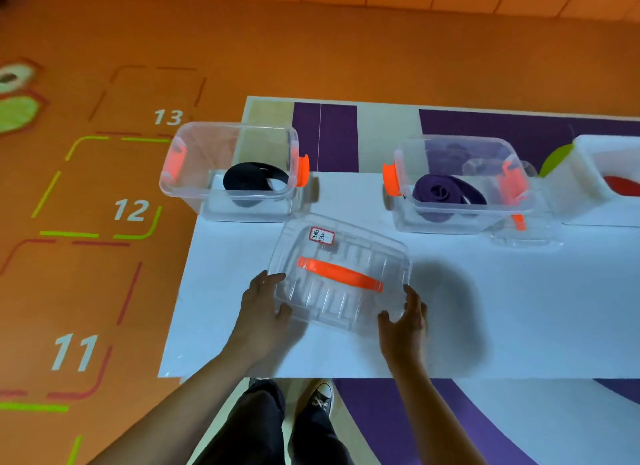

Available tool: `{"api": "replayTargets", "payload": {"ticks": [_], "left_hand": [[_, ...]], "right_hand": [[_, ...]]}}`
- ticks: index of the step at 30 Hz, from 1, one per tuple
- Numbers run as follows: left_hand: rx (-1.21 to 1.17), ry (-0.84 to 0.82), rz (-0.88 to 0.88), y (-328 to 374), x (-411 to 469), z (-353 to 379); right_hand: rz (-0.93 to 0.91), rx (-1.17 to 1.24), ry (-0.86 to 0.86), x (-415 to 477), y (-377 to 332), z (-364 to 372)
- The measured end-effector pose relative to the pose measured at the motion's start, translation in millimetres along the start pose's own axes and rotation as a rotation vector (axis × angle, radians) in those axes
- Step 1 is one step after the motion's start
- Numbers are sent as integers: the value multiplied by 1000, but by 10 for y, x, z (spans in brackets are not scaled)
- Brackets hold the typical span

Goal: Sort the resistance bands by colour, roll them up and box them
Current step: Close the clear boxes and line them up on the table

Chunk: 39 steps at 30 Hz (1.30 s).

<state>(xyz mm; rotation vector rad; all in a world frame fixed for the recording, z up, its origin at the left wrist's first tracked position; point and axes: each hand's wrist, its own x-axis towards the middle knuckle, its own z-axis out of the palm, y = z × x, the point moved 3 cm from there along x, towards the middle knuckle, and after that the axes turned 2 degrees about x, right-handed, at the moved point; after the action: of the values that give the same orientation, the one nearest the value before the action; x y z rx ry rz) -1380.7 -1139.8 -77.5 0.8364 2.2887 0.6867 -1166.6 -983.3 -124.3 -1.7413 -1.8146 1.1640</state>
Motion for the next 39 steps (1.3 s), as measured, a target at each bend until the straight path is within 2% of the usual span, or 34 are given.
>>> {"api": "replayTargets", "payload": {"ticks": [5, 8, 19, 27, 33, 39], "left_hand": [[-79, 152, 50, 70, -260, -321], [-101, 239, 73, 79, -271, -588], [19, 449, 39, -276, 719, -1806], [80, 442, -37, -647, 1461, -2217], [121, 353, -38, -825, 1721, -2197], [147, 349, -32, -812, 1747, -2233]], "right_hand": [[-80, 165, 119, 50, -444, 77], [-143, 228, 125, 65, -799, 164], [-409, 113, 65, 454, -2168, 1004], [-362, 3, -42, 823, -2681, 1663], [-327, -135, 35, 942, -2700, 1737], [-433, -383, 50, 929, -2679, 1726]]}}
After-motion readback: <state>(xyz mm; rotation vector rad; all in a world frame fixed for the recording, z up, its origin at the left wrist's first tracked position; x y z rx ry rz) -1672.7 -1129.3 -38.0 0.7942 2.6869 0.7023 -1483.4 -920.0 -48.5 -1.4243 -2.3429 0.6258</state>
